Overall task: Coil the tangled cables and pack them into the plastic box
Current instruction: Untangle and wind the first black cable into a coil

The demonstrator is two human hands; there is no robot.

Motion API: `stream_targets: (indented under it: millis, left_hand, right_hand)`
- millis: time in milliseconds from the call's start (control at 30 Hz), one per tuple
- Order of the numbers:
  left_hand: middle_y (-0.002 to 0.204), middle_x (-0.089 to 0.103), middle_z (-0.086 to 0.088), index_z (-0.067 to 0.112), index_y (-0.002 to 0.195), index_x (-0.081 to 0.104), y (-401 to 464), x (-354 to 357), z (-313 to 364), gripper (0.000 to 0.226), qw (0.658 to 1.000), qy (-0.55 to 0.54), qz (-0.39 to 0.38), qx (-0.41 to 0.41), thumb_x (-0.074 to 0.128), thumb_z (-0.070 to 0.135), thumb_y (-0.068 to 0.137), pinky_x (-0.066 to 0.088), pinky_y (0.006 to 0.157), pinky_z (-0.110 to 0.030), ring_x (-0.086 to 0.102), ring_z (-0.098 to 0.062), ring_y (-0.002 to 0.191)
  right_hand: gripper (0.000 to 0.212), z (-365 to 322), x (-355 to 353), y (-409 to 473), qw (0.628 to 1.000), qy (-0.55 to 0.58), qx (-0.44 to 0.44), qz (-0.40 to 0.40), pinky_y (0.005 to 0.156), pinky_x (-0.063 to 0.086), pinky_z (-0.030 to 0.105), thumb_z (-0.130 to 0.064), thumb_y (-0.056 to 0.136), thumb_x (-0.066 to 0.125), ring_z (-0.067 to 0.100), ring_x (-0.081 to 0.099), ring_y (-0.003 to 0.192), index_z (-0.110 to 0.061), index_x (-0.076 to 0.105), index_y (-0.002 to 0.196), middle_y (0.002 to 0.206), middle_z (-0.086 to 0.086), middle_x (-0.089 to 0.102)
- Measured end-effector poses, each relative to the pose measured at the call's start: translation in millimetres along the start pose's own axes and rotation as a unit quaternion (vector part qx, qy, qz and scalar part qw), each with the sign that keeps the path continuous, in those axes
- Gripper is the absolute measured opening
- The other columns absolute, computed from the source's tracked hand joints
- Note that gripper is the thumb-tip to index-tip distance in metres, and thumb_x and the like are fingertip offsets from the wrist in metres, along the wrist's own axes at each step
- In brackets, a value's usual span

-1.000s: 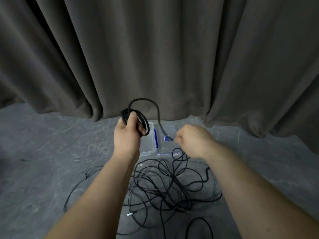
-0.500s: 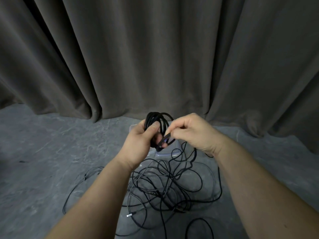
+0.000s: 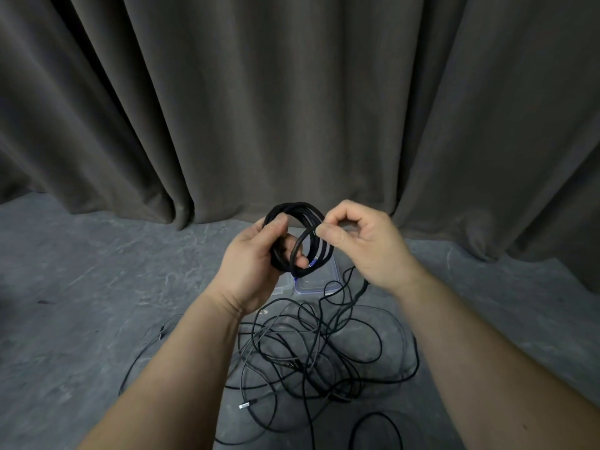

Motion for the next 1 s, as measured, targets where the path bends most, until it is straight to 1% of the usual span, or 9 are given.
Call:
stream_targets:
  millis: [100,200,300,400,467,600,733,800,1000]
  left_hand:
    - [0.051,0.051,-0.007,0.010,0.080,0.047,1,-5,4,0.023,1.000,0.013,0.011,0.012,0.039,0.016,0.101,0.048,0.049,-0.024,0.055,-0.020,0.044]
    - [0.051,0.053,-0.004,0.009,0.090,0.050,2,-9,5,0.017,0.997,0.071,0.027,0.027,0.041,0.018,0.102,0.050,0.052,-0.026,0.056,-0.019,0.046]
    - [0.049,0.052,-0.001,0.009,0.091,0.050,0,-4,2,0.016,0.988,0.148,0.025,0.038,0.043,0.019,0.102,0.051,0.054,-0.026,0.055,-0.016,0.046]
    - [0.049,0.048,0.001,0.003,0.100,0.055,-1,3,-2,0.019,0.987,0.155,0.019,0.030,0.045,0.019,0.101,0.048,0.051,-0.024,0.051,-0.013,0.044]
    - [0.049,0.049,0.005,0.000,0.108,0.056,-1,5,-2,0.023,0.985,0.167,0.019,0.032,0.046,0.020,0.101,0.048,0.052,-0.024,0.050,-0.013,0.045]
    - [0.048,0.052,0.006,0.001,0.104,0.056,-2,5,-1,0.021,0.975,0.214,0.016,0.047,0.046,0.019,0.101,0.046,0.051,-0.024,0.051,-0.012,0.045]
    - [0.047,0.049,0.003,0.001,0.097,0.052,-1,4,3,0.019,0.985,0.166,-0.021,0.034,0.046,0.019,0.100,0.043,0.052,-0.025,0.052,-0.016,0.045]
    - [0.049,0.052,0.000,0.007,0.091,0.052,-3,6,4,0.017,0.984,0.169,-0.044,0.035,0.045,0.019,0.100,0.046,0.052,-0.023,0.055,-0.017,0.047]
    - [0.049,0.054,0.002,0.002,0.104,0.055,-4,8,-1,0.024,0.963,0.260,-0.025,0.062,0.048,0.024,0.100,0.048,0.056,-0.020,0.058,-0.015,0.048]
  right_hand:
    - [0.014,0,-4,-1,1.000,0.019,0.009,-0.021,0.076,0.049,0.024,-0.017,0.084,0.071,0.007,0.059,0.075,-0.006,0.064,0.079,0.077,0.003,0.065]
    - [0.011,5,-5,-1,1.000,0.005,0.019,-0.024,0.086,0.050,0.033,-0.021,0.084,0.072,0.014,0.063,0.084,-0.013,0.066,0.078,0.086,0.004,0.069]
    - [0.010,12,-3,-1,0.999,-0.028,0.020,0.004,0.090,0.046,0.026,-0.024,0.083,0.073,0.011,0.063,0.092,-0.023,0.066,0.076,0.092,0.000,0.067]
    - [0.014,12,3,0,0.999,-0.041,0.019,0.012,0.088,0.041,0.012,-0.020,0.084,0.072,0.002,0.059,0.093,-0.030,0.064,0.077,0.097,-0.003,0.063]
    - [0.016,13,3,0,0.999,-0.037,0.020,0.018,0.086,0.041,0.010,-0.018,0.085,0.071,0.004,0.058,0.091,-0.030,0.063,0.077,0.096,-0.002,0.061]
    - [0.010,20,1,-1,0.999,-0.008,0.039,-0.004,0.089,0.046,0.024,-0.035,0.078,0.073,0.010,0.060,0.090,-0.032,0.065,0.073,0.094,-0.002,0.063]
    - [0.014,23,0,-4,0.986,0.131,0.094,-0.042,0.085,0.052,0.036,-0.045,0.068,0.071,0.016,0.060,0.085,-0.031,0.068,0.069,0.084,-0.004,0.066]
    - [0.012,25,0,-5,0.979,0.164,0.108,-0.055,0.085,0.053,0.036,-0.042,0.069,0.072,0.017,0.060,0.088,-0.030,0.068,0.069,0.085,-0.004,0.066]
    - [0.014,30,2,-6,0.979,0.151,0.128,-0.041,0.077,0.050,0.031,-0.033,0.078,0.075,0.017,0.057,0.085,-0.027,0.066,0.069,0.085,0.005,0.063]
Point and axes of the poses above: each hand's wrist, its own y-axis towards the middle knuckle, its own x-axis out of the palm, z = x × y, the point moved 5 cm from there along y, towards the middle knuckle
